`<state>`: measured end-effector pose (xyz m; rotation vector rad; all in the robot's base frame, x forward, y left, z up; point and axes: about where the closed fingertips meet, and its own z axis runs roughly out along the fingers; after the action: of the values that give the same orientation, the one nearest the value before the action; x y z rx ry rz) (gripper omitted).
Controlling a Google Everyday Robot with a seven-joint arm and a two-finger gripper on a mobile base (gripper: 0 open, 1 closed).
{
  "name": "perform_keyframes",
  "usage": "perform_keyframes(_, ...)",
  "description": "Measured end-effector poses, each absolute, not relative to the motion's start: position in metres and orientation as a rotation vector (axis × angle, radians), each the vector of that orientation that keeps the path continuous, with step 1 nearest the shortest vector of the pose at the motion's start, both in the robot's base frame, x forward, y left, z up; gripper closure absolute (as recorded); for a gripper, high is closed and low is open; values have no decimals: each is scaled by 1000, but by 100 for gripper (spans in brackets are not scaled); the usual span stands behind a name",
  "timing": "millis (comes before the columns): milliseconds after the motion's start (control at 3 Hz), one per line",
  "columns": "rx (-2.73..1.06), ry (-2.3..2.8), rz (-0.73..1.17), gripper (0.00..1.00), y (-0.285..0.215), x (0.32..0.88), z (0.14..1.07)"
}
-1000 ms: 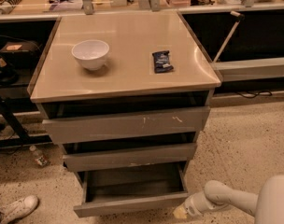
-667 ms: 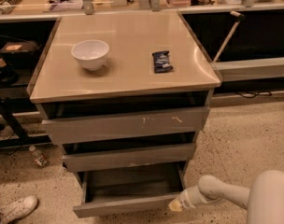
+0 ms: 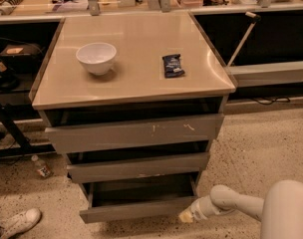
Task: Close bottom drawer
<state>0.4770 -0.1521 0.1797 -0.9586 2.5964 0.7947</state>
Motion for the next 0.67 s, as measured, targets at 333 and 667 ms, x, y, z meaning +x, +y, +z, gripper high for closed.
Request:
perform_keyframes(333, -959, 2596, 795, 58, -152, 477, 180)
perform_keyframes(667, -959, 2596, 795, 35, -152, 477, 180)
